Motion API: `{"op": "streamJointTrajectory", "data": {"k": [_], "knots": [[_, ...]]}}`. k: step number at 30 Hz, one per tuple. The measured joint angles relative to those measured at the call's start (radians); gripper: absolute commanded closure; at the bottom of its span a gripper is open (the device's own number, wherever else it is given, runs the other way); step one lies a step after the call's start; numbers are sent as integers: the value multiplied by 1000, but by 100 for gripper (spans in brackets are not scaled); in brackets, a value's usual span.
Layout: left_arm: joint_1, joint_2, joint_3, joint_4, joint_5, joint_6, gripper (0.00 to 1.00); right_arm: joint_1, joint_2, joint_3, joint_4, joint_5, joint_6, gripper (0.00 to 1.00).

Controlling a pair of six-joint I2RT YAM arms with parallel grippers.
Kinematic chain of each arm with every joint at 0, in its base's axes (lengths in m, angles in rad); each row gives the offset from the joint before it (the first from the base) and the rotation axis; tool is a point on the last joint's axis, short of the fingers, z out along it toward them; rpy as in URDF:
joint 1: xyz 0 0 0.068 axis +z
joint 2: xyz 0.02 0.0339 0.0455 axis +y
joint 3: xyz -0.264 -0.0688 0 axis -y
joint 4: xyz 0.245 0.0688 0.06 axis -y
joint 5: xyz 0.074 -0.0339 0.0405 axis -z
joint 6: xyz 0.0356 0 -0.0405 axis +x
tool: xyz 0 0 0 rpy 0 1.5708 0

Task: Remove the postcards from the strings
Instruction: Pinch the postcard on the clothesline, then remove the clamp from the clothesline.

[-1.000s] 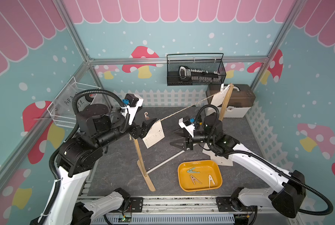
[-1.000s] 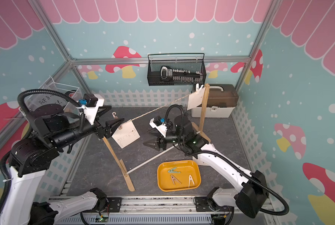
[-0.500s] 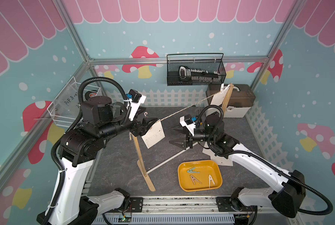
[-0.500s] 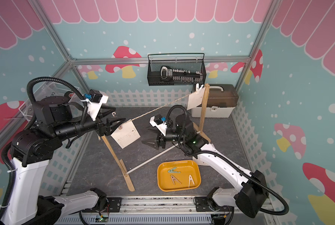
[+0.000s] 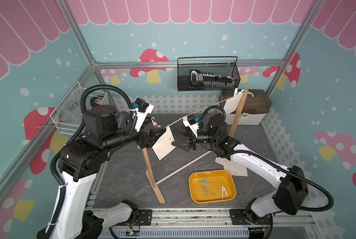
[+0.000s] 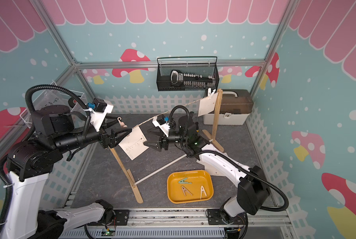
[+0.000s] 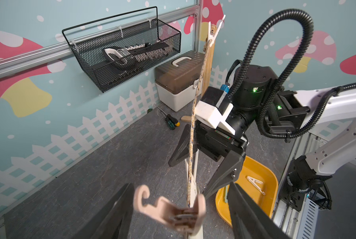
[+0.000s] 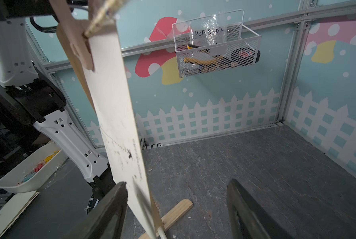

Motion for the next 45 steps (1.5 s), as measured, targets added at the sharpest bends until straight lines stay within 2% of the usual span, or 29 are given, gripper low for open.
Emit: {"op": "streamJointTrajectory", "data": {"k": [6, 18, 26, 37, 45], "knots": [[0, 0, -5, -2, 0, 0, 25, 16, 43, 41, 47, -66, 27, 40], [0, 1, -20, 11, -13, -6, 27, 26, 46, 39, 64, -109, 34, 91], [0, 2, -22, 16, -16, -10, 32, 26, 46, 31, 67, -108, 34, 99], [0, 1, -31, 31, -7, -5, 41, 26, 46, 29, 67, -108, 34, 100], [0, -1, -50, 56, 14, 6, 52, 26, 46, 29, 67, -107, 34, 100]]}}
